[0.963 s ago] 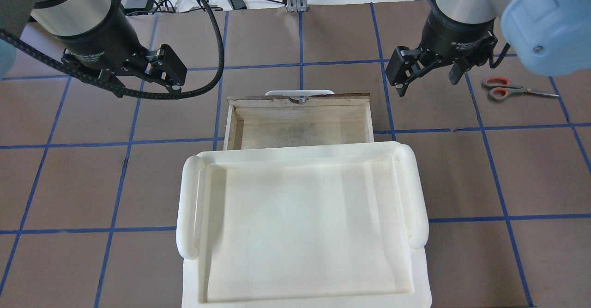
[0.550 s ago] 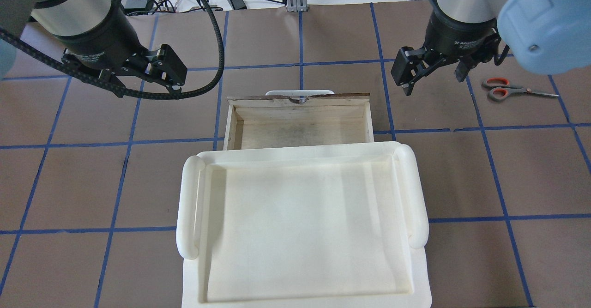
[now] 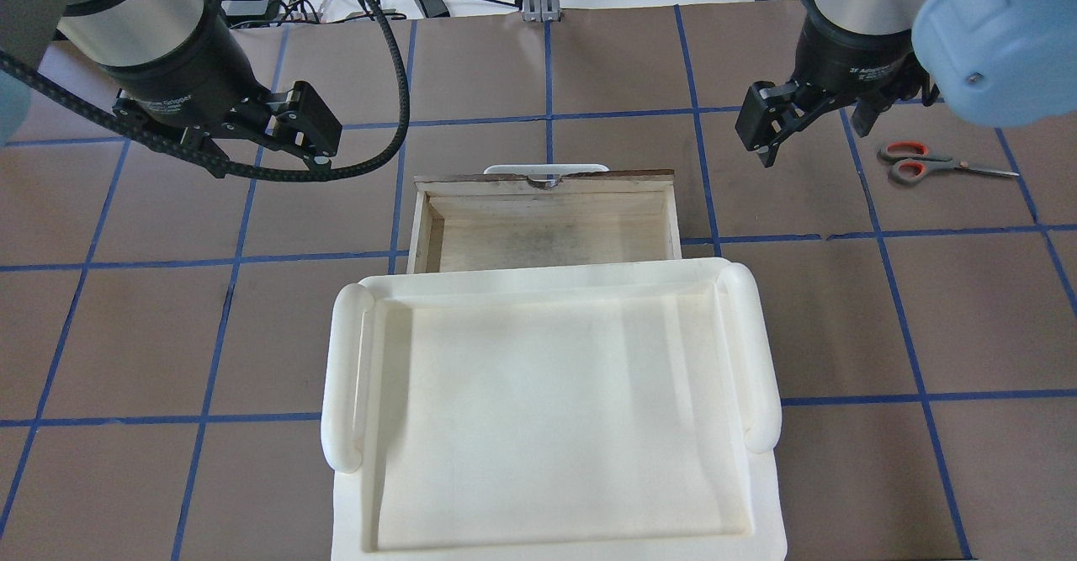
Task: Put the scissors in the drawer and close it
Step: 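Move the right gripper over the grey-and-orange scissors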
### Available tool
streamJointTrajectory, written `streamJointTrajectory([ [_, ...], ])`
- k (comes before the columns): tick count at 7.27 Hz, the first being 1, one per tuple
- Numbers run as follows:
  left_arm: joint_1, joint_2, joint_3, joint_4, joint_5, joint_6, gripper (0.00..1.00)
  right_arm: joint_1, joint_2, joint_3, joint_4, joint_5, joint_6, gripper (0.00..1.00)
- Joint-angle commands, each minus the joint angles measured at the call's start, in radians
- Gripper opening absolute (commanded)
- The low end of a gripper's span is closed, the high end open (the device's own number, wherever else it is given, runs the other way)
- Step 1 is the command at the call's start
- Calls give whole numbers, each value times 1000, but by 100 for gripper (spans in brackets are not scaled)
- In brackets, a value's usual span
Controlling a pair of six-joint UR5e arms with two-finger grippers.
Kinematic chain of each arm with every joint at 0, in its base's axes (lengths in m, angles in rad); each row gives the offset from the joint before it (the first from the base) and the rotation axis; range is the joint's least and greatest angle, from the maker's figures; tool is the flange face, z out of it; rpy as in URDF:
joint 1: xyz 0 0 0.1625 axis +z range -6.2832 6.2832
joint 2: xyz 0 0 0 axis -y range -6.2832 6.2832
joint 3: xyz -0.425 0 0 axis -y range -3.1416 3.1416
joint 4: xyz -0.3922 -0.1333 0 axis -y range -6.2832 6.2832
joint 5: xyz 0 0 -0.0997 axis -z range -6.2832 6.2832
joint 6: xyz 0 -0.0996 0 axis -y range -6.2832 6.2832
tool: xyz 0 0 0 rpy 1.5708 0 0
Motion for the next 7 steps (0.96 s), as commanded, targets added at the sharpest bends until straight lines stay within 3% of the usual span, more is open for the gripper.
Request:
streamJointTrajectory([
  [1, 0, -2, 1, 0, 1, -3, 100, -61, 18, 0, -81, 2, -216, 100],
  [7, 1, -2, 1, 0, 1, -1, 100, -285, 96, 0, -100, 4, -734, 100],
])
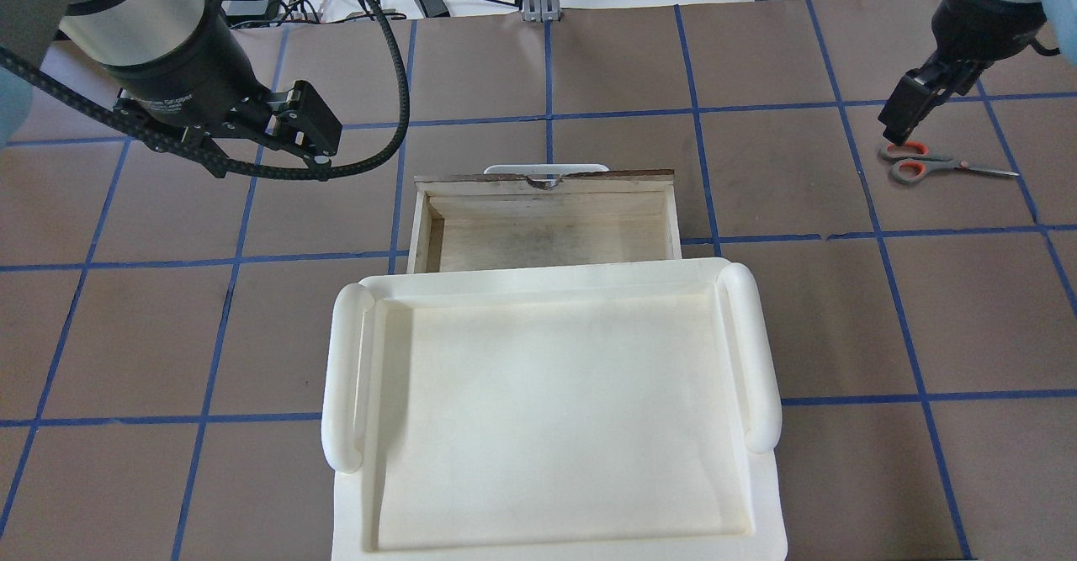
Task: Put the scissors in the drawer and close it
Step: 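Move the right gripper over the grey-and-orange scissors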
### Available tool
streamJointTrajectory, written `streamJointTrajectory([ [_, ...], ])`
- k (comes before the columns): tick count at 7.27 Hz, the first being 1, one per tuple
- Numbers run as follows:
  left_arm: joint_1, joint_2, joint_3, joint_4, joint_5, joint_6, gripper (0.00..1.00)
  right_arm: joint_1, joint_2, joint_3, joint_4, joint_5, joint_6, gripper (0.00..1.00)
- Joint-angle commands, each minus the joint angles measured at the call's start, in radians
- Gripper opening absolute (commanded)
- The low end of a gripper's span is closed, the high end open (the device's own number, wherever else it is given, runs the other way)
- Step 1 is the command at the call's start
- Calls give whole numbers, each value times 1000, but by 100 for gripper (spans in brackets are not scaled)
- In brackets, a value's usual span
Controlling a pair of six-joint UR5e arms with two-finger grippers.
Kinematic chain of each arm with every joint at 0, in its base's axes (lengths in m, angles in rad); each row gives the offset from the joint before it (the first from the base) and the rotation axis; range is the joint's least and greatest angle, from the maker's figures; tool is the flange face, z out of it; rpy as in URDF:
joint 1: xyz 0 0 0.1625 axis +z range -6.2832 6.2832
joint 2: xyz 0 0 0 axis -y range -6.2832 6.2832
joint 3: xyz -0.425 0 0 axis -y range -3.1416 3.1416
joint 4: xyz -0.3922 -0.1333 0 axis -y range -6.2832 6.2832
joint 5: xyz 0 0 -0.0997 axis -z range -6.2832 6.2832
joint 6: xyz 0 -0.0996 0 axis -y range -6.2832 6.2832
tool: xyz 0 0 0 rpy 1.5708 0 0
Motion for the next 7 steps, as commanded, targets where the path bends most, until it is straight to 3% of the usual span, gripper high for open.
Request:
streamJointTrajectory([
  [1, 0, 0, 0, 0, -1, -2, 100, -25, 39, 0, -19, 2, -190, 100],
  [5, 0, 0, 0, 0, -1, 0, 100, -134, 129, -2, -152, 45, -593, 99],
  [7, 0, 0, 0, 0, -1, -2, 100, -226, 230, -5, -302, 74, -766, 99],
])
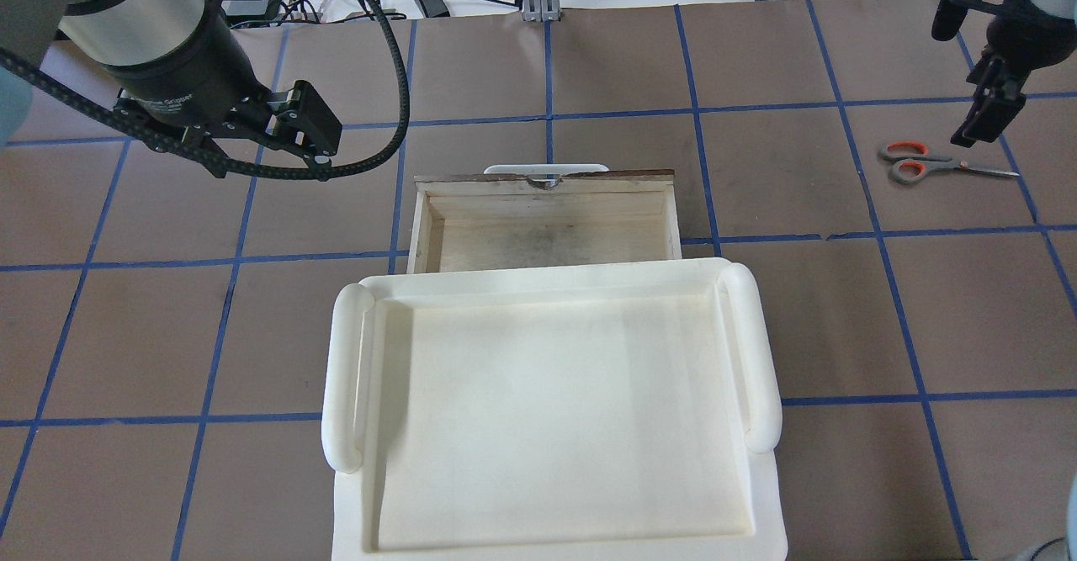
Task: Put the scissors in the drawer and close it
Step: 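Move the right gripper over the grey-and-orange scissors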
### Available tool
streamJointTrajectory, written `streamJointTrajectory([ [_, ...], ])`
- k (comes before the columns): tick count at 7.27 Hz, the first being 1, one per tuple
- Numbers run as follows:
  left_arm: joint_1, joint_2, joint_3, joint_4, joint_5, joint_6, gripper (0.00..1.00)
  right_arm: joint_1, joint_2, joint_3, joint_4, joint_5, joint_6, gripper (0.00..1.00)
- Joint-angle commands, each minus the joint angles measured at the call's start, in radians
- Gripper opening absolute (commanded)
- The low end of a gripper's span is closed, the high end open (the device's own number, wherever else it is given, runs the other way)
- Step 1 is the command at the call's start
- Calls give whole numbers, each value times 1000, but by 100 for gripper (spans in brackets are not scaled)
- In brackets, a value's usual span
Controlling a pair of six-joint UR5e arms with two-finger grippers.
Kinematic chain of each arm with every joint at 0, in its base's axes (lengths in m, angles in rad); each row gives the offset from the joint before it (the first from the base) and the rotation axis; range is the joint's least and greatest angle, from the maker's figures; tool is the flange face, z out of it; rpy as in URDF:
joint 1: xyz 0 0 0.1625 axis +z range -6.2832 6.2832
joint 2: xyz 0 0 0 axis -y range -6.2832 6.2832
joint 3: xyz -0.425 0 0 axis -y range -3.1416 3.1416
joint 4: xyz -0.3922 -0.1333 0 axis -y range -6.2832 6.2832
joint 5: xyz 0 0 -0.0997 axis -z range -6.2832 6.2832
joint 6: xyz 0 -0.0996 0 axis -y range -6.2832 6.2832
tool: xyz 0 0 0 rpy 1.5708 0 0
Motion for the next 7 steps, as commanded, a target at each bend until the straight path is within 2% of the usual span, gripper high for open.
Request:
streamJointTrajectory([
  [1, 0, 0, 0, 0, 0, -2, 100, -92, 138, -12, -142, 18, -112, 100],
  [3, 0, 0, 0, 0, 0, -2, 100, -106, 243, -20, -296, 15, -148, 99],
  [7, -2, -1, -2, 2, -2, -4, 100, -106, 338, -47, -304, 18, -266, 100],
])
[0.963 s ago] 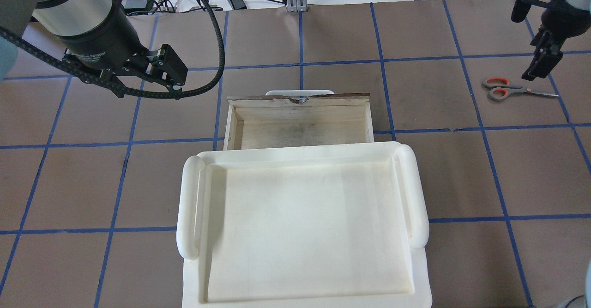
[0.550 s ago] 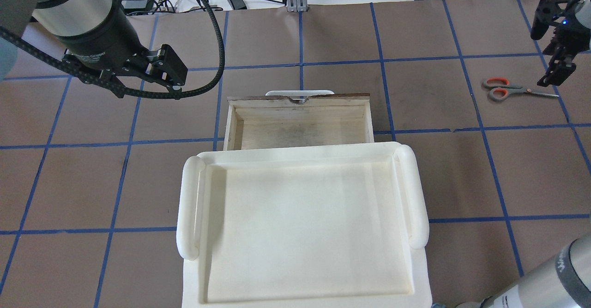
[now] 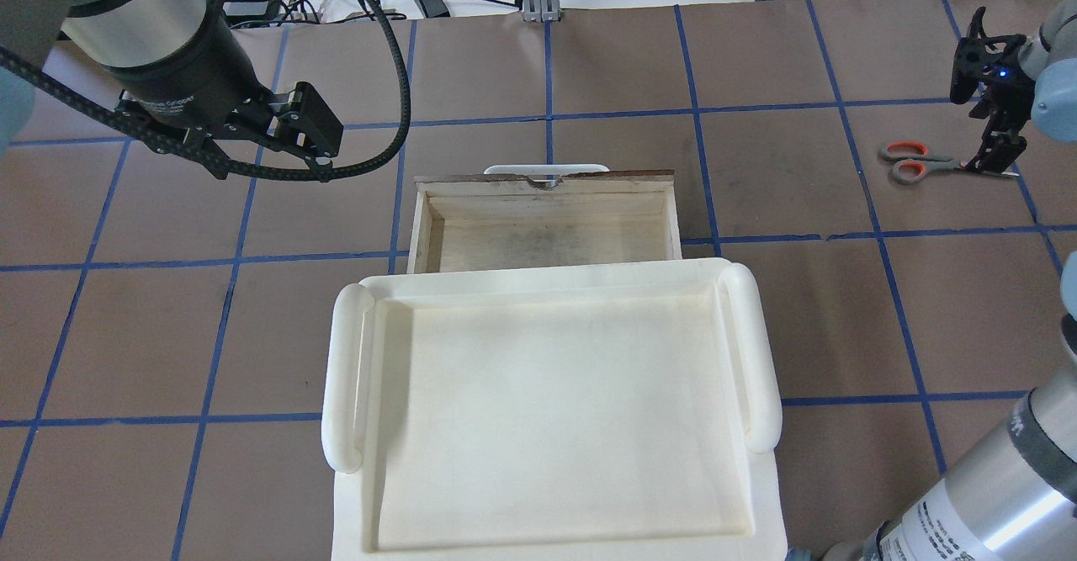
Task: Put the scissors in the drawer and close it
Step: 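Lower the right gripper and close it on the scissors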
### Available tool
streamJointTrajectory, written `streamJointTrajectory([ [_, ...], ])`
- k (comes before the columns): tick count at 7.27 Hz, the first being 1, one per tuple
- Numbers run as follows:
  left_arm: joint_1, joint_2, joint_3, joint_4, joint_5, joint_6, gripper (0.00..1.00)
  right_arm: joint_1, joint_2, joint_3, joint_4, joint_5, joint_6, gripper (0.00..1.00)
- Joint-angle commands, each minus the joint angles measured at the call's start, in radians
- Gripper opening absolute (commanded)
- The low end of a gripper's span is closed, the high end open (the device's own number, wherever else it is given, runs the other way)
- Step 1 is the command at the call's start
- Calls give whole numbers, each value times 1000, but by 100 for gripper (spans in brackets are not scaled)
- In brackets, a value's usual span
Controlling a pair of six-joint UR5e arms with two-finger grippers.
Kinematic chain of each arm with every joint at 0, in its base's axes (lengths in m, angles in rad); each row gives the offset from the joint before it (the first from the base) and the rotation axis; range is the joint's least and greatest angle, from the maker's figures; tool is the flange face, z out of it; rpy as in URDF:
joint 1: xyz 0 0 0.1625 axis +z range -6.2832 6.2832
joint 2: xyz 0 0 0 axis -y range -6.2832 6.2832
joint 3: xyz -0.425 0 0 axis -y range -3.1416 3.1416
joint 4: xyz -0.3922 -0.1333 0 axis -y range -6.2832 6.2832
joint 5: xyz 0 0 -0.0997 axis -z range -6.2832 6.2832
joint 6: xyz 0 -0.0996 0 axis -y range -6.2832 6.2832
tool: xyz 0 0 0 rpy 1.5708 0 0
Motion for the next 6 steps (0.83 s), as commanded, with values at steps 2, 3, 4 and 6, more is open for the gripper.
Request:
streamJointTrajectory([
  [2, 0, -2, 0, 0, -1, -1, 100, 0, 52, -29, -2, 7, -72, 97],
  [3, 1, 1, 0, 0, 0, -1, 100, 0, 65, -37, -2, 7, -75, 98],
  [4, 1, 1, 0, 0, 0, 0, 100, -2, 94, -52, -2, 30, -95, 98],
  [6, 1, 1, 0, 0, -1, -1, 100, -2, 116, -70, 0, 33, -107, 97],
])
